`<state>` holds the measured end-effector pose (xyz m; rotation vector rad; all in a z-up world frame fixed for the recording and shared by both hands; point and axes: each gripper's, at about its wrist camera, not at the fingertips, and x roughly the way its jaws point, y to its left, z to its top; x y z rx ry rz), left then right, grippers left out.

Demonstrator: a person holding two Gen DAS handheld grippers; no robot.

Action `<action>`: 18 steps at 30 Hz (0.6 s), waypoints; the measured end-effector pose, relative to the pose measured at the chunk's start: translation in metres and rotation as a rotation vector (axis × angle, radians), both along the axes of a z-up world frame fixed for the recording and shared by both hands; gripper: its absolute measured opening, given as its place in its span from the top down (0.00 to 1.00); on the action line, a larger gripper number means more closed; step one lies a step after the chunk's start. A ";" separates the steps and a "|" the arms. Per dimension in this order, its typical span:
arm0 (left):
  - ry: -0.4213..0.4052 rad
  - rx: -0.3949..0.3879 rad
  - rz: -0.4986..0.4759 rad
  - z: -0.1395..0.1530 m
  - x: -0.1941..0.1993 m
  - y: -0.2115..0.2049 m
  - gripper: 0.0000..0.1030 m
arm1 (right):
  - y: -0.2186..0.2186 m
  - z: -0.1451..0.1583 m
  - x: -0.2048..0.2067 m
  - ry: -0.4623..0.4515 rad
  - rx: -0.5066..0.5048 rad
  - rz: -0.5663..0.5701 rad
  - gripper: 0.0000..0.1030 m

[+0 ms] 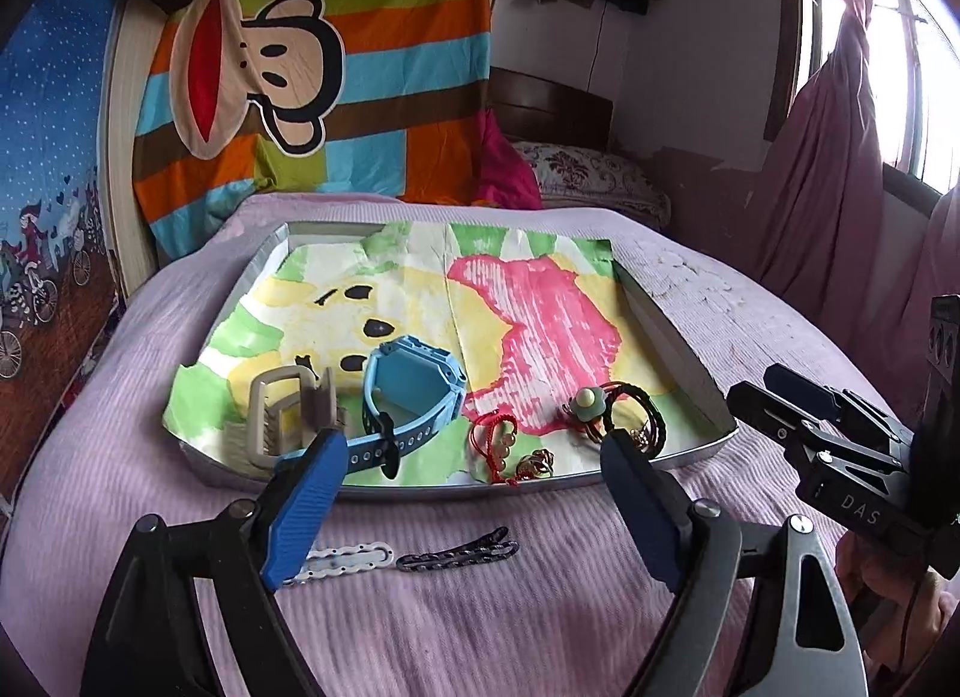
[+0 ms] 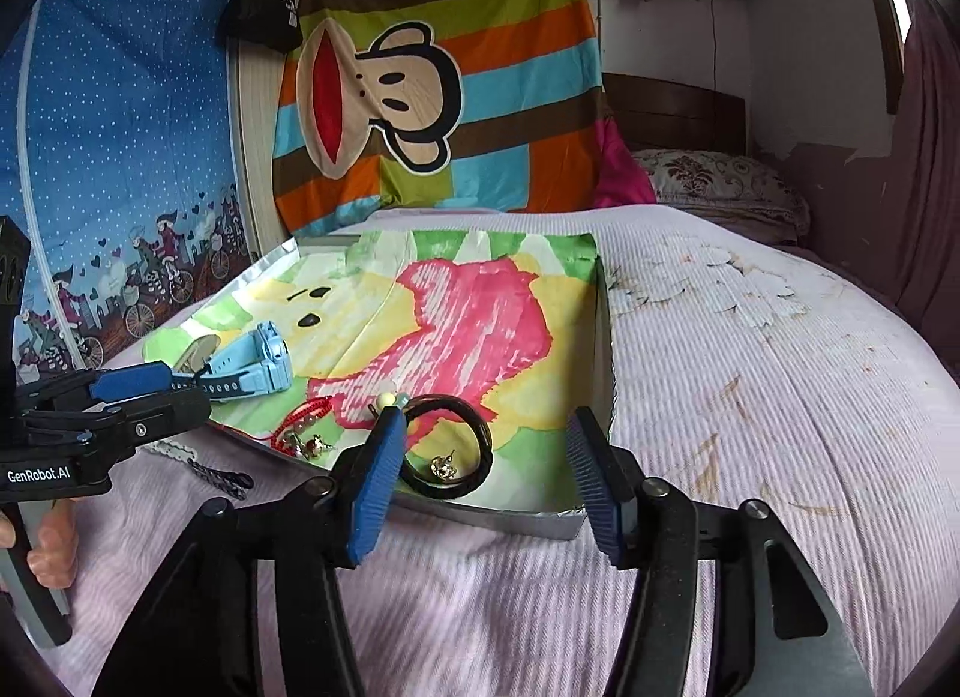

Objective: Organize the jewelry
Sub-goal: 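Lift both open tools away from the tray toward the chain bracelets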

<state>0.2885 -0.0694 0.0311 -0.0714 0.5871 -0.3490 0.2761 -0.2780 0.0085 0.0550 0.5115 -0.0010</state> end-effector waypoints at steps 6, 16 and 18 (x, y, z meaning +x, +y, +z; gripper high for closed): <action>-0.108 0.003 0.084 0.014 -0.023 0.020 0.01 | 0.006 0.011 -0.025 -0.089 0.027 -0.011 0.26; -0.235 0.038 0.147 0.032 -0.057 0.054 0.00 | 0.035 0.018 -0.060 -0.206 0.066 0.015 0.01; -0.250 0.044 0.159 0.032 -0.064 0.062 0.00 | 0.045 0.019 -0.067 -0.231 0.057 0.019 0.01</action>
